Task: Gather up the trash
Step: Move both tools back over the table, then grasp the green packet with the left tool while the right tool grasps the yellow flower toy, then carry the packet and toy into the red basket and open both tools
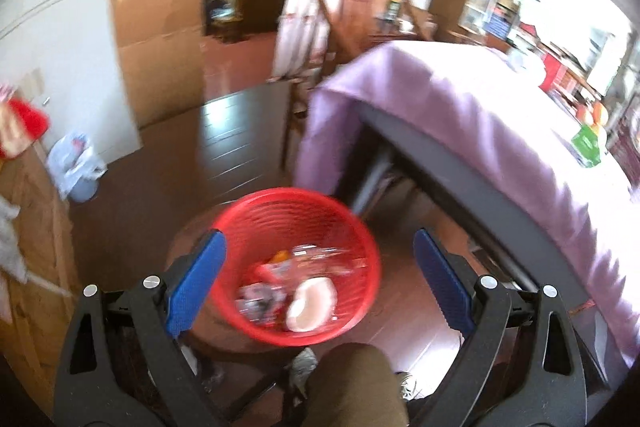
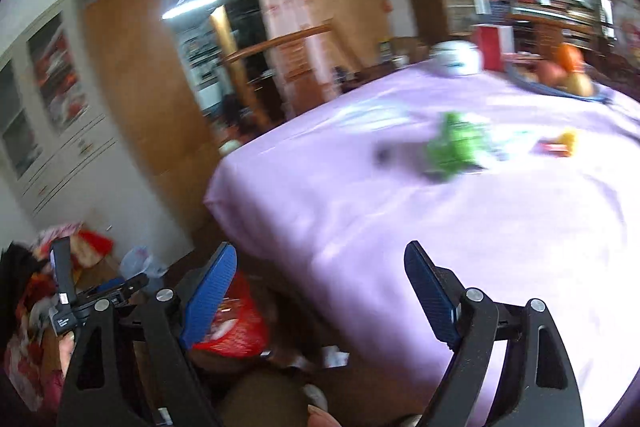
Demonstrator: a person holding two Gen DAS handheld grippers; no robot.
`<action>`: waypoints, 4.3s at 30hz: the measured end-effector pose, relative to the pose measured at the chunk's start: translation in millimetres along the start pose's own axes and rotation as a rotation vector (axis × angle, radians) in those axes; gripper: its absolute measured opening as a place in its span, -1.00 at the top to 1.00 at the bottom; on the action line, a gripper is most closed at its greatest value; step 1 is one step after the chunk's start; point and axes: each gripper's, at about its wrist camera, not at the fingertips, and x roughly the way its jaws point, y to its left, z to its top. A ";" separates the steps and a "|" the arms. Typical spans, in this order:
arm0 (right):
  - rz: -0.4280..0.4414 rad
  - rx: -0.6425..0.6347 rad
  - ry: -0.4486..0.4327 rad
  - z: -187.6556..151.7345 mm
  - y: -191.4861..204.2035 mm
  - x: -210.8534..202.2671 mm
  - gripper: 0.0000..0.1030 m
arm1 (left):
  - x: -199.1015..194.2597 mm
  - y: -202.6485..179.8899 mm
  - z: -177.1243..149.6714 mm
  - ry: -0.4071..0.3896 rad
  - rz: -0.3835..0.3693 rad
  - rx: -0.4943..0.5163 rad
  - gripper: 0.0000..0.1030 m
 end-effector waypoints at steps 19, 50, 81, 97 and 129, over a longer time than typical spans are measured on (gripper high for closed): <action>-0.347 0.331 -0.121 59.5 -228.4 -4.6 -0.70 | 65.3 -369.7 88.9 0.026 -0.424 0.454 -0.87; -0.425 0.379 -0.033 96.7 -302.4 100.3 0.42 | 87.8 -372.3 90.3 -0.076 -0.507 0.276 0.11; -0.107 0.083 -0.225 36.4 -93.3 2.9 0.43 | -58.0 -167.1 45.1 -0.368 -0.116 0.211 0.10; 0.085 -0.083 -0.180 12.3 63.4 0.3 0.43 | -59.2 -4.5 15.0 -0.282 0.017 -0.010 0.10; 0.246 -0.204 0.074 -39.4 181.2 82.8 0.43 | 26.5 149.0 -65.6 -0.065 0.233 -0.349 -0.83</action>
